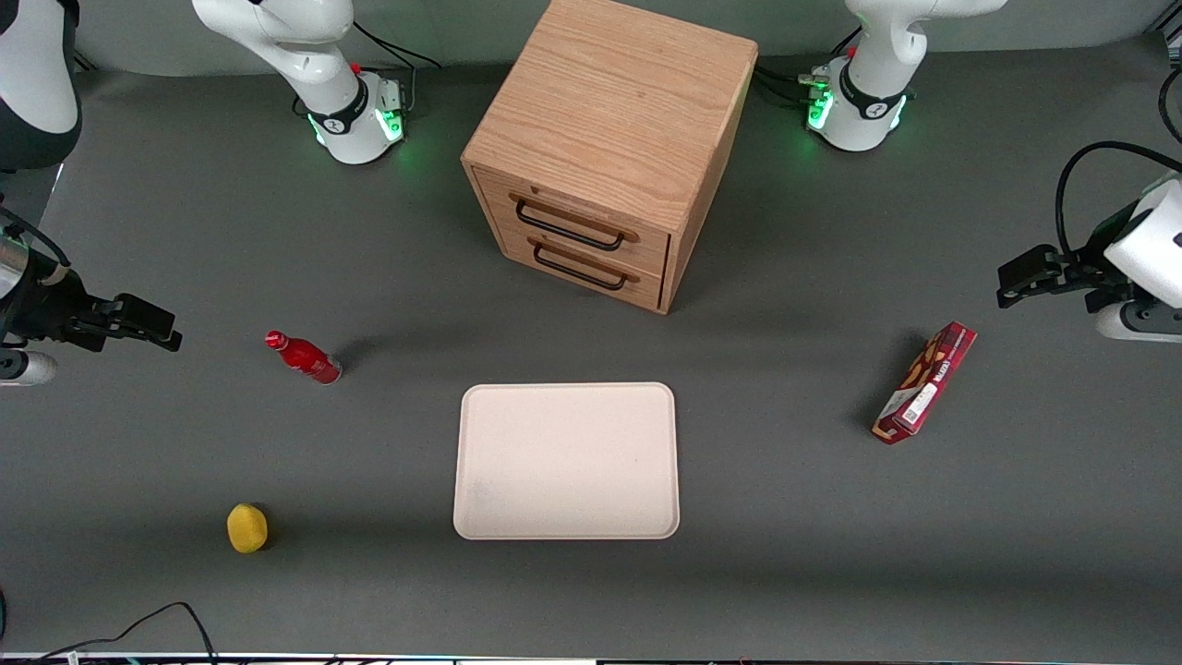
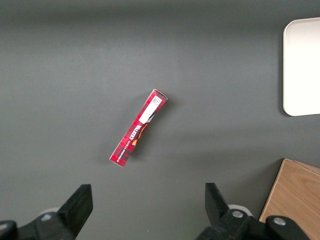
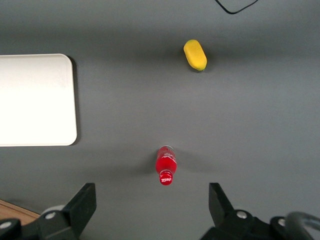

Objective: Place coke bottle on tray
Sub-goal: 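Move the open right gripper over the red Coca-Cola bottle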

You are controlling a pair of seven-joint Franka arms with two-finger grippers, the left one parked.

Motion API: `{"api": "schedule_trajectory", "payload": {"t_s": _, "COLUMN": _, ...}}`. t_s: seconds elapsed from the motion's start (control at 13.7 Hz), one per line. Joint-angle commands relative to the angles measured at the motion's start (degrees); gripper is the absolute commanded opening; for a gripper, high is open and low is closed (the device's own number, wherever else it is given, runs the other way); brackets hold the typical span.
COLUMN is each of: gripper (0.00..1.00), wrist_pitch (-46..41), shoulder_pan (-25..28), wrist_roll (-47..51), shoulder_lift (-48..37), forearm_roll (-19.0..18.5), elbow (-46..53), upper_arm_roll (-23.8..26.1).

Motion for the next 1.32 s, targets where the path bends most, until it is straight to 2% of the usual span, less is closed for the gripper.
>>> {"api": "schedule_trajectory", "payload": {"t_s": 0.0, "gripper": 1.00, "wrist_pitch": 0.61, "shoulder_pan": -0.49, "wrist_roll": -0.34, "shoulder_lift": -0.55, "forearm_roll": 0.01, "elbow": -0.83, "upper_arm_roll": 0.45}}
{"api": "schedule_trajectory", "payload": {"t_s": 0.44, "gripper": 1.00, "wrist_pitch": 0.61, "shoulder_pan": -0.31, "wrist_roll": -0.43, "shoulder_lift": -0.46, "forearm_roll": 0.01, "elbow": -1.01, "upper_arm_roll": 0.45}}
{"api": "schedule_trajectory", "payload": {"t_s": 0.66, "gripper": 1.00, "wrist_pitch": 1.13, "shoulder_pan": -0.49, "wrist_roll": -1.40, "shoulder_lift": -0.73, "forearm_roll": 0.45, "elbow": -4.24, "upper_arm_roll": 0.54}}
{"api": "schedule_trajectory", "payload": {"t_s": 0.8, "gripper": 1.00, "wrist_pitch": 4.98, "shoulder_pan": -0.75, "wrist_roll": -1.57, "shoulder_lift": -2.39, "forearm_roll": 0.54, "elbow": -10.03, "upper_arm_roll": 0.62}}
{"api": "schedule_trajectory", "payload": {"t_s": 0.95, "gripper": 1.00, "wrist_pitch": 9.20, "shoulder_pan": -1.54, "wrist_roll": -5.95, "shoulder_lift": -4.76, "forearm_roll": 0.63, "elbow": -16.79, "upper_arm_roll": 0.80}}
{"api": "schedule_trajectory", "payload": {"t_s": 1.1, "gripper": 1.00, "wrist_pitch": 17.70, "shoulder_pan": -1.72, "wrist_roll": -5.97, "shoulder_lift": -8.97, "forearm_roll": 0.63, "elbow": -26.53, "upper_arm_roll": 0.80}}
{"api": "schedule_trajectory", "payload": {"t_s": 1.24, "gripper": 1.00, "wrist_pitch": 20.99, "shoulder_pan": -1.89, "wrist_roll": -6.49, "shoulder_lift": -10.30, "forearm_roll": 2.37, "elbow": -32.89, "upper_arm_roll": 0.89}}
